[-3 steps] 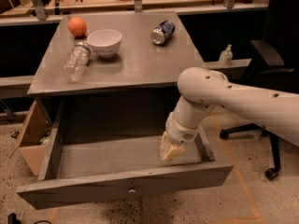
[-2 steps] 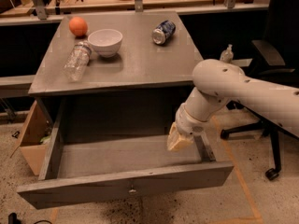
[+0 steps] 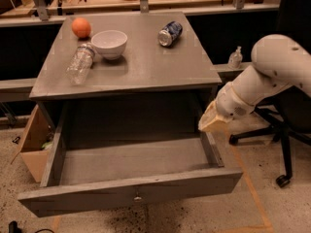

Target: Open top drawer

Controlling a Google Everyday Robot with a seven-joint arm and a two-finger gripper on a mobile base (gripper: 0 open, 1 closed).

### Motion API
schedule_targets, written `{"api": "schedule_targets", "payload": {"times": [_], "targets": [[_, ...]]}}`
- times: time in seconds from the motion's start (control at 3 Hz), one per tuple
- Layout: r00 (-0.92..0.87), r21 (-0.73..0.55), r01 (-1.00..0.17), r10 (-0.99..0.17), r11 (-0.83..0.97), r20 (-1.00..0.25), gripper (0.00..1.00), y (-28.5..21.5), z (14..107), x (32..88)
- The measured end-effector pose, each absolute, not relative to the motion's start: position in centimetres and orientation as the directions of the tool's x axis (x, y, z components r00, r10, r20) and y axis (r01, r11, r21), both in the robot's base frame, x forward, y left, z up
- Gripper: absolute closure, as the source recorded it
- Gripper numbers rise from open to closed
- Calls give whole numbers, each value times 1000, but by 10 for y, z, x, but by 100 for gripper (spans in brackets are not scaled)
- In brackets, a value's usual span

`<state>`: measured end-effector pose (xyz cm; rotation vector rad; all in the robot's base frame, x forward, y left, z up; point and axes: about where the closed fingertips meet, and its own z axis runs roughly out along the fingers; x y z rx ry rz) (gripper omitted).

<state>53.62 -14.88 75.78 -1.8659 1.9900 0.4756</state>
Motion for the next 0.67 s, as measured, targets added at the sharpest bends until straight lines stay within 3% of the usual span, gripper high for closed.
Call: {"api": "schedule_targets", "payload": {"times": [0.33,0.67], "targets": [[-82,-77,-985,-807,156,-585,100,-185,811,553],[-72,-109,-978,-783,176,-618,85,-188,833,561]]}}
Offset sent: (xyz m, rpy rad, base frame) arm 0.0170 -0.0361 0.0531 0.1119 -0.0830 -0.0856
